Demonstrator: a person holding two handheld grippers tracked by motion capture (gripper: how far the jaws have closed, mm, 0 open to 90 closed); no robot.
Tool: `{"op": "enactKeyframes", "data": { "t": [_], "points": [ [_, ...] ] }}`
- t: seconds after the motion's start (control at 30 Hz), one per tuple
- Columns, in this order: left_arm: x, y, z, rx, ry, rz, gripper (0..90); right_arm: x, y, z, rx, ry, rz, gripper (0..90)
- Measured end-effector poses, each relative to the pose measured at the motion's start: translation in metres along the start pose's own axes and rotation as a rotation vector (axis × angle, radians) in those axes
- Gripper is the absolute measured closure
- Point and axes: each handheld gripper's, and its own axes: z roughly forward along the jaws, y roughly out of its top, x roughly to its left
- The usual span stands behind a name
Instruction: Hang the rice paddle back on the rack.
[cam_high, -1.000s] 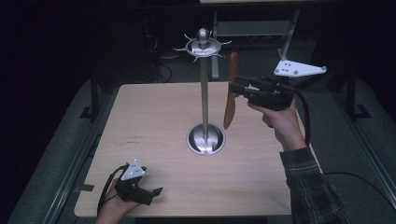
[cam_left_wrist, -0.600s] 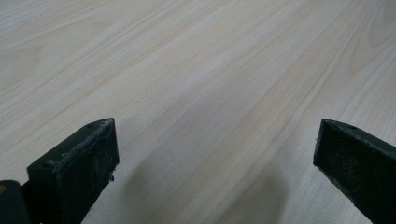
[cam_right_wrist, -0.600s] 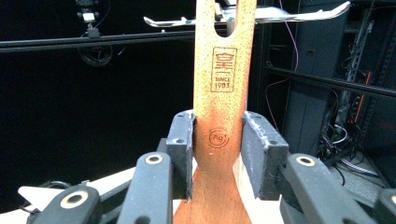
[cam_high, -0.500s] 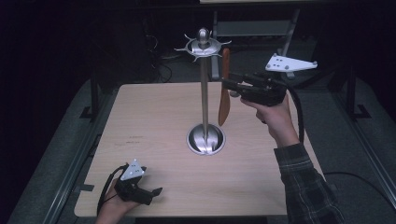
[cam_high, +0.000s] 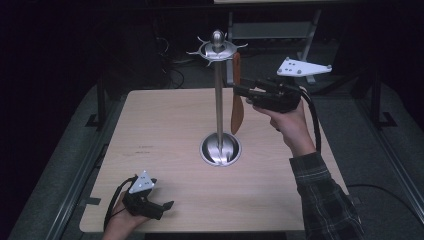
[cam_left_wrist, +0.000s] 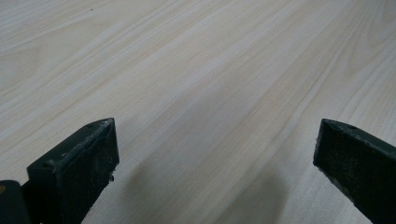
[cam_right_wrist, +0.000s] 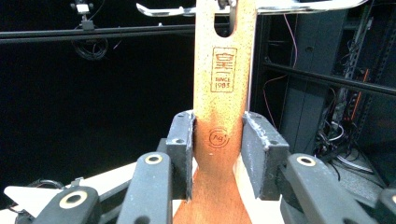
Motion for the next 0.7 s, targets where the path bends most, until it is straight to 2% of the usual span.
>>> {"op": "enactKeyframes", "data": {
  "t": [0.17,0.33,0.63,0.7],
  "points": [
    [0.0,0.0,0.0,-0.001,0.0,-0.001,0.0,0.0,-0.001,0.002,0.014,-0.006,0.0,63.7],
    [0.0,0.0,0.0,0.007,0.003,0.011,0.0,0.0,-0.003,0.0,-0.003,-0.002,0.013,62.1],
    [0.0,0.001,0.001,0.008,0.002,0.007,0.0,0.004,-0.012,-0.008,-0.006,-0.007,0.011,60.0],
    [0.0,0.001,0.001,-0.006,-0.001,-0.007,0.0,0.004,-0.016,-0.01,0.005,-0.014,0.015,58.4]
  ]
}}
